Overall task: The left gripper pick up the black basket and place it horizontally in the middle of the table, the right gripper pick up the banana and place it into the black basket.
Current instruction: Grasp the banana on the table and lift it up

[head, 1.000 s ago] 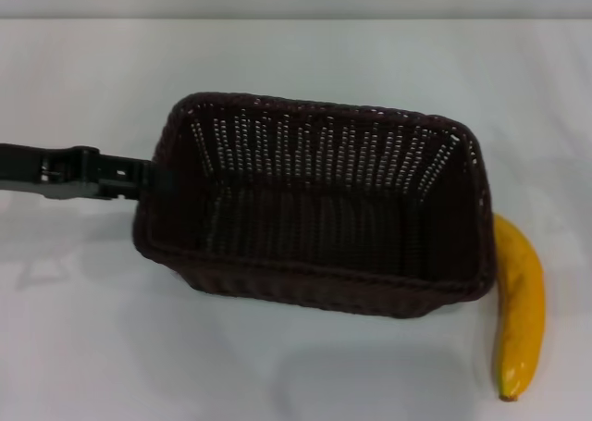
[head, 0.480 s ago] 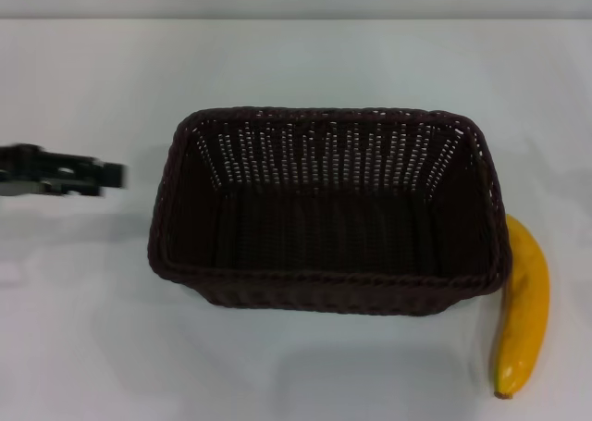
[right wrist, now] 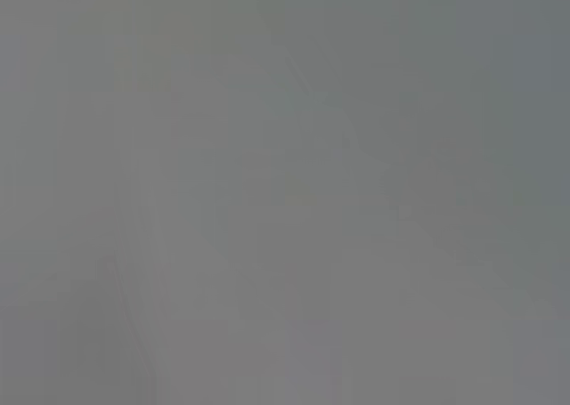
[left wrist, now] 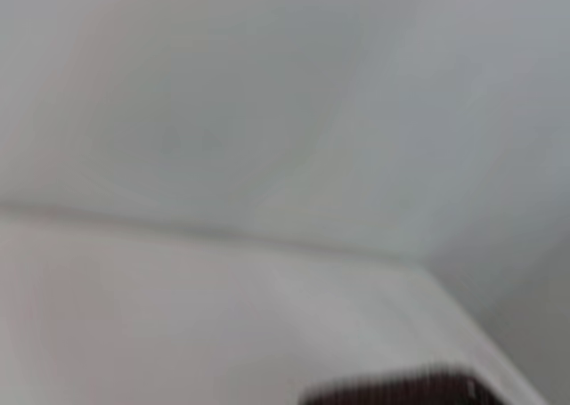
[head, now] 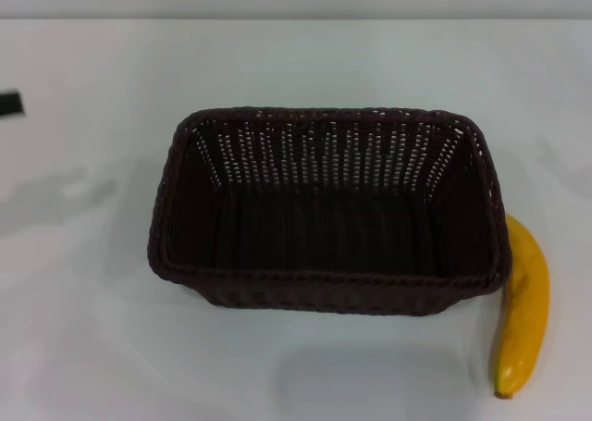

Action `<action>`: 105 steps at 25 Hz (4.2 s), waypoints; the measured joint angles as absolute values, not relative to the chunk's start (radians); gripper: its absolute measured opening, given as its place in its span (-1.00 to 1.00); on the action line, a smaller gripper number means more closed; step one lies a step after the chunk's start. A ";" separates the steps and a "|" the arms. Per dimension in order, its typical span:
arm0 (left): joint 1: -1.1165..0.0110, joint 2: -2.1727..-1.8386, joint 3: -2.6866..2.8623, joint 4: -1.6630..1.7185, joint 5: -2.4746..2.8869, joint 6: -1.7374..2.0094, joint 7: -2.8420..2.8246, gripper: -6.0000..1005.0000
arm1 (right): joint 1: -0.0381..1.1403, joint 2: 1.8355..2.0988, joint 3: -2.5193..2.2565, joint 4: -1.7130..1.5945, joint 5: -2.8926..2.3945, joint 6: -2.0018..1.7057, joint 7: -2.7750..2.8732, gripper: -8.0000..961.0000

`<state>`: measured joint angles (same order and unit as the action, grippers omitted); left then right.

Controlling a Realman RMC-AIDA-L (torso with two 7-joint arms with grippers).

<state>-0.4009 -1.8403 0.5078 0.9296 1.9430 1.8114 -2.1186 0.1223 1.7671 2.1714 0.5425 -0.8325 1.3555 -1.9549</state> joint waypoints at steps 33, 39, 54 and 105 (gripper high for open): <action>-0.307 -1.913 0.248 0.929 1.767 1.756 -1.824 0.34 | 0.566 1.843 2.050 1.346 -2.399 1.752 -0.517 0.75; -0.304 -1.909 0.248 0.928 1.767 1.756 -1.819 0.34 | 0.606 1.909 1.951 1.344 -2.509 1.753 -0.459 0.75; -0.303 -1.905 0.250 0.928 1.770 1.756 -1.804 0.34 | 0.648 2.010 1.819 1.322 -2.643 1.751 -0.393 0.75; -0.295 -1.913 0.250 0.925 1.772 1.746 -1.783 0.34 | 0.638 2.009 1.813 1.299 -2.803 1.697 -0.386 0.76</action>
